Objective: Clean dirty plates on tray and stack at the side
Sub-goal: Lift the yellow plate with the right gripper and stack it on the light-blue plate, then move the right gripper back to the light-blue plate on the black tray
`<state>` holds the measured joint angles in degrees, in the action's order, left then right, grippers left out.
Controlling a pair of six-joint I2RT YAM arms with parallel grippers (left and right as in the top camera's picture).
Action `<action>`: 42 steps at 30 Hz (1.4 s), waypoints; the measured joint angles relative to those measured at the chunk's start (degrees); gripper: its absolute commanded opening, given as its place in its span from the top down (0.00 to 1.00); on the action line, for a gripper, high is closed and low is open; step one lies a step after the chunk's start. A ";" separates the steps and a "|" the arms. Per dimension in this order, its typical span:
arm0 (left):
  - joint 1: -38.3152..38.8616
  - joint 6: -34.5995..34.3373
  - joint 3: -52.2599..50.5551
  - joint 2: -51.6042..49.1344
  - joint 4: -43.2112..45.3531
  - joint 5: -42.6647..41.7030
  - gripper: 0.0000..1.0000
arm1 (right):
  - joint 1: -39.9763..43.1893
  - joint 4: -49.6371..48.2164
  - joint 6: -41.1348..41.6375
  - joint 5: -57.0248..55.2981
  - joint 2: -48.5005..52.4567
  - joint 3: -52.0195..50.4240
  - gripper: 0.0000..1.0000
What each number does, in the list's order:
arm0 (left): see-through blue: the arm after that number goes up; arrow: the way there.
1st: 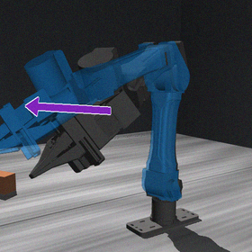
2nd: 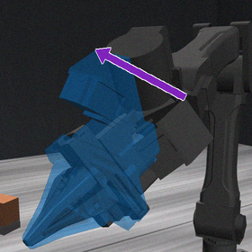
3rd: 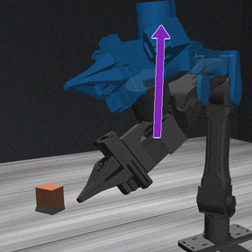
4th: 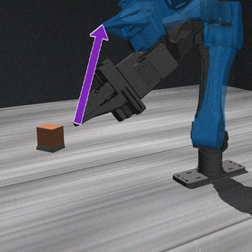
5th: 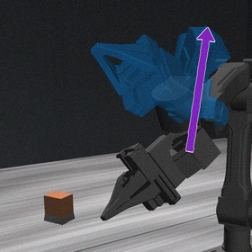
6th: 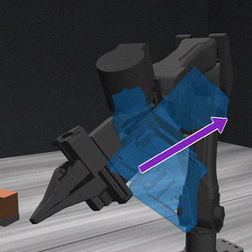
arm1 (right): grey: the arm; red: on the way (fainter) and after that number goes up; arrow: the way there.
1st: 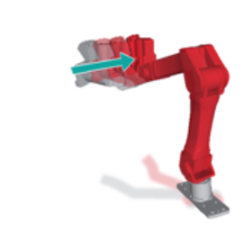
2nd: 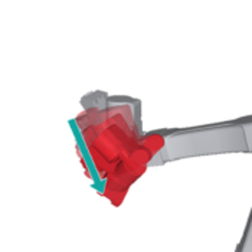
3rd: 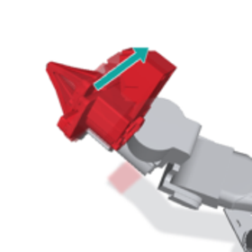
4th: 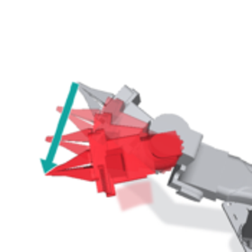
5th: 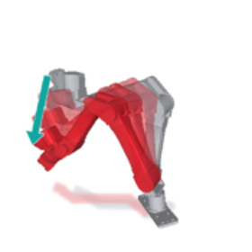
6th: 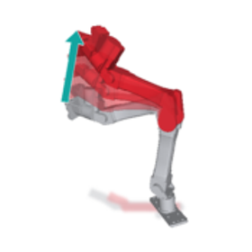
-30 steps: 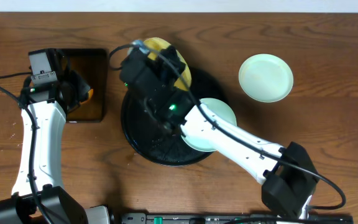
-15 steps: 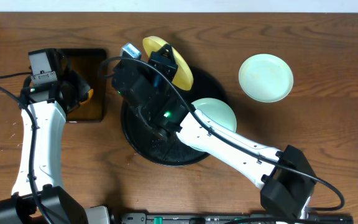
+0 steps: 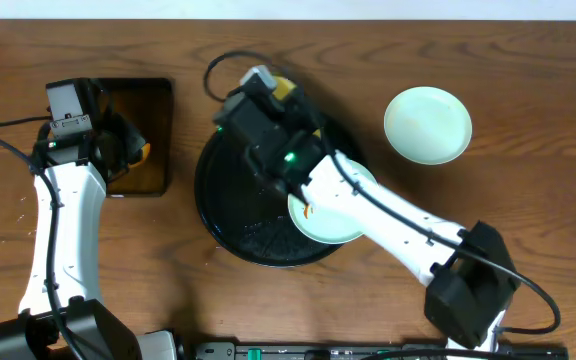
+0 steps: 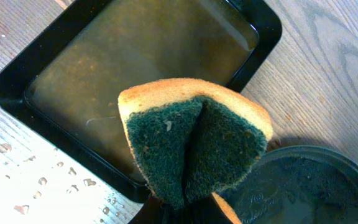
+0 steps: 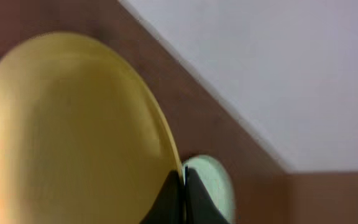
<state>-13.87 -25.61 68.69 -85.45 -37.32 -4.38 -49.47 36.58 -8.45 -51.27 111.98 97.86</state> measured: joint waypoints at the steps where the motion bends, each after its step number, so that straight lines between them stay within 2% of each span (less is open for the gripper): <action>1: 0.00 0.00 0.00 0.00 -0.02 0.00 0.92 | 1.25 2.73 3.48 4.07 0.02 0.70 0.99; 6: -0.02 0.00 0.00 0.00 -0.04 0.00 0.92 | 10.40 8.66 16.00 25.40 -0.15 6.36 0.99; 7: -0.02 0.00 0.00 0.00 -0.07 0.00 0.92 | 14.21 9.25 18.99 31.63 -0.46 7.61 0.99; 11: -0.02 0.00 0.00 0.00 -0.17 0.00 0.92 | 25.68 14.25 25.94 43.74 -1.25 8.44 0.99; 16: -0.02 0.00 0.00 0.00 -0.17 0.00 0.92 | 40.02 20.55 29.97 48.85 -1.25 8.31 0.99; 20: 0.00 0.00 0.00 0.00 -0.17 0.00 0.92 | 49.22 21.77 31.21 50.27 -1.25 6.45 0.99; 29: -0.02 0.02 0.00 0.00 -0.17 0.00 0.92 | 55.47 11.61 31.93 51.34 -1.27 -6.56 0.98; 34: 0.00 0.13 0.00 0.00 -0.15 0.00 0.92 | 55.49 8.31 32.41 51.78 -1.27 -11.43 0.82; 38: 0.00 0.13 0.00 0.00 -0.15 0.00 0.92 | 55.49 7.89 32.79 51.71 -1.27 -11.98 0.60; 42: 0.00 0.13 0.00 0.00 -0.15 0.00 0.92 | 55.49 8.55 32.74 52.22 -1.27 -11.98 0.54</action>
<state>-13.87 -25.47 68.69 -85.45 -37.47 -4.38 6.02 45.12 24.29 0.95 110.72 85.89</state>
